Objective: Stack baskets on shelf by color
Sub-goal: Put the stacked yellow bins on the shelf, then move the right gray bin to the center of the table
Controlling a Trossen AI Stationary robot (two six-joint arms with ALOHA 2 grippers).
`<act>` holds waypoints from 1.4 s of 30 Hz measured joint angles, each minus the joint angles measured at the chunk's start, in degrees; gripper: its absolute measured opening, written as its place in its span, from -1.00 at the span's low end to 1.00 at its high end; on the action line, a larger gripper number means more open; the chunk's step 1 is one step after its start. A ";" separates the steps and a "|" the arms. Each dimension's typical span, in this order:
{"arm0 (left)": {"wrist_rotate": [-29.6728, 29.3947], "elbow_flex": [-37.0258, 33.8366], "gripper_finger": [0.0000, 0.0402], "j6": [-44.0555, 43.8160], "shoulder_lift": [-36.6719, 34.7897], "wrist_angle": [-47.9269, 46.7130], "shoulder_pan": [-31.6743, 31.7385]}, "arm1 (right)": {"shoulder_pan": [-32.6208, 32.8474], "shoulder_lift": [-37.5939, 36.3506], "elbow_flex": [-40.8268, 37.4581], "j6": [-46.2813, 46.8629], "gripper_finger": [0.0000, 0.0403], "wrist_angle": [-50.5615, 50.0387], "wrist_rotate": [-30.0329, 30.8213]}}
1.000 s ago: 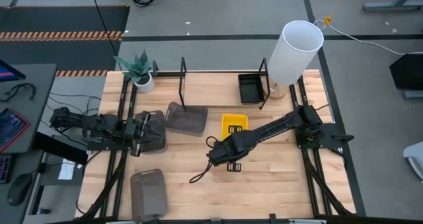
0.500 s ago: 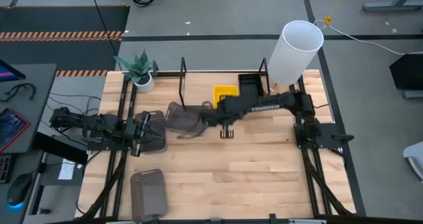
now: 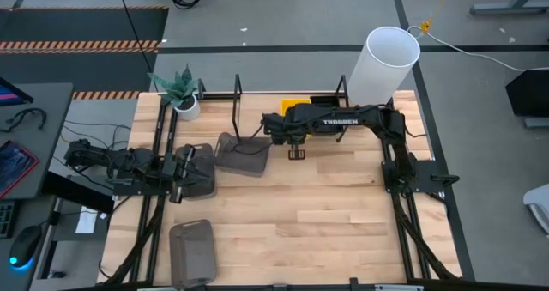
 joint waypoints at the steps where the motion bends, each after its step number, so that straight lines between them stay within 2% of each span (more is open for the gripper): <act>1: 0.00 -0.01 -0.71 0.01 0.00 -0.01 0.01 | -0.14 0.00 -0.23 0.00 -0.89 0.10 0.04; 7: -0.01 0.00 -0.74 -0.01 0.00 0.00 -0.01 | -0.37 0.00 -1.22 0.02 -0.75 0.42 0.61; 11: 0.01 -0.02 -0.72 0.00 0.00 -0.02 0.01 | -0.59 0.00 -1.41 0.00 -0.67 0.53 4.26; 20: 0.01 -0.02 -0.71 0.00 -0.01 -0.02 0.01 | -2.25 0.00 -1.41 2.72 -0.64 0.60 6.17; 31: 0.00 -0.02 -0.71 0.02 -0.01 0.00 0.01 | -1.23 -0.20 -1.37 3.28 -0.60 0.04 3.45; 42: 0.01 0.00 -0.73 0.02 0.01 -0.02 0.01 | 0.56 -0.63 8.71 8.80 -0.28 -4.21 2.00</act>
